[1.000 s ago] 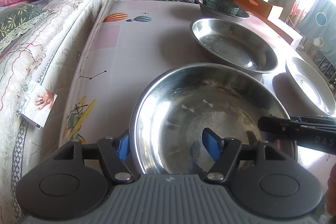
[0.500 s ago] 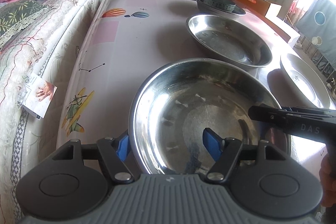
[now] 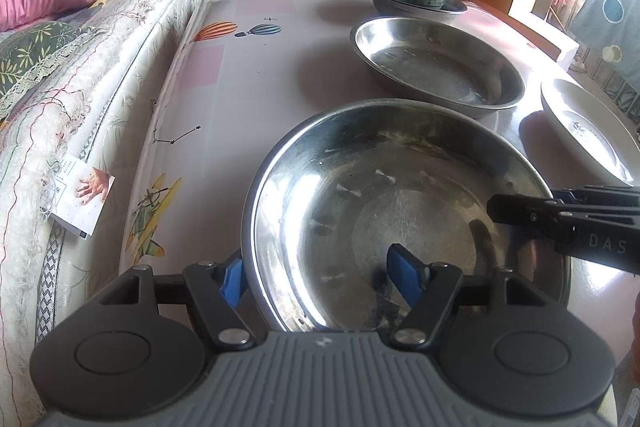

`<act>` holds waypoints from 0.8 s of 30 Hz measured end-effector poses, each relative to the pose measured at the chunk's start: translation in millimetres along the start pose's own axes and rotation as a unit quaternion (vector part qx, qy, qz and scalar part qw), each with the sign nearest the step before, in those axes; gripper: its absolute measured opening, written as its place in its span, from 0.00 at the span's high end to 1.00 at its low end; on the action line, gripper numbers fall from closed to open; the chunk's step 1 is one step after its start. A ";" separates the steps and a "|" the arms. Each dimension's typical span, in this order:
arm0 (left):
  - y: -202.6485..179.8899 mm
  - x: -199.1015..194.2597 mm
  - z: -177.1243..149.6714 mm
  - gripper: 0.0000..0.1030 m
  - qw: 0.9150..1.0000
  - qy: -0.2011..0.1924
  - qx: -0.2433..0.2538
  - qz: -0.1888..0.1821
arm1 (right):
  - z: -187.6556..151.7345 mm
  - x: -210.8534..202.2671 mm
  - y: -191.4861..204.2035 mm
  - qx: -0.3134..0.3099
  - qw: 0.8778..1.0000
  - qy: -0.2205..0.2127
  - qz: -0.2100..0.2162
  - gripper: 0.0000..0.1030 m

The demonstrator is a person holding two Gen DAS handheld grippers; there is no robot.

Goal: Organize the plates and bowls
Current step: 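Carry the held steel plate with both tools toward the other steel plate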

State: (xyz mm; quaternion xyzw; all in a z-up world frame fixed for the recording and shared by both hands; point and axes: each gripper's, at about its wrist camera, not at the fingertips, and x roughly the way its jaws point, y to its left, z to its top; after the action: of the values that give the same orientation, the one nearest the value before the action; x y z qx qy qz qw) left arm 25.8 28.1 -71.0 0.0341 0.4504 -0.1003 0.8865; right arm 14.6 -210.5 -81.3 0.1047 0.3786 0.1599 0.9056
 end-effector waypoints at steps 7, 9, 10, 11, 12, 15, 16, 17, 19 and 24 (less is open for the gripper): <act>1.0 -0.8 -0.1 0.29 1.000 -0.002 -0.009 -0.003 | -0.2 0.1 0.7 0.003 1.000 0.000 0.000 0.76; 1.2 -1.5 0.0 0.29 1.000 -0.002 -0.010 -0.006 | -0.1 0.0 0.8 0.003 1.000 0.000 0.000 0.74; 1.6 -2.0 -0.3 0.29 1.000 -0.002 -0.011 -0.007 | -0.3 -0.2 1.1 0.002 1.000 -0.001 -0.001 0.74; 1.5 -2.4 -0.5 0.29 1.000 -0.003 -0.010 -0.007 | -0.3 -0.4 1.1 0.002 1.000 -0.001 -0.001 0.74; 1.2 -2.8 -0.8 0.29 1.000 -0.003 -0.010 -0.008 | -0.2 -0.6 1.0 0.001 1.000 -0.001 -0.001 0.74; 1.4 -3.4 -0.6 0.29 1.000 -0.003 -0.009 -0.010 | -0.2 -1.0 1.1 0.000 1.000 -0.002 -0.002 0.74; 1.1 -3.6 -0.6 0.29 1.000 -0.003 -0.009 -0.010 | -0.2 -1.2 1.1 0.000 1.000 -0.002 -0.002 0.74; 0.7 -3.7 -0.7 0.29 1.000 -0.004 -0.009 -0.010 | -0.2 -1.2 1.1 0.000 1.000 -0.002 -0.001 0.74; 0.5 -4.0 -0.5 0.29 1.000 -0.005 -0.009 -0.009 | 0.3 -1.8 0.9 -0.001 1.000 -0.004 -0.001 0.74; -0.4 -6.8 0.1 0.29 1.000 -0.010 -0.008 -0.009 | 1.2 -4.3 1.7 -0.006 1.000 -0.009 -0.001 0.74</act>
State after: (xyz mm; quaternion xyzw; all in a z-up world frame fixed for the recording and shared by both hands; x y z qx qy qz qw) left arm 22.0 28.7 -65.5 0.0222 0.4428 -0.1050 0.8901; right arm 12.3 -210.6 -77.1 0.0999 0.3697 0.1601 0.9098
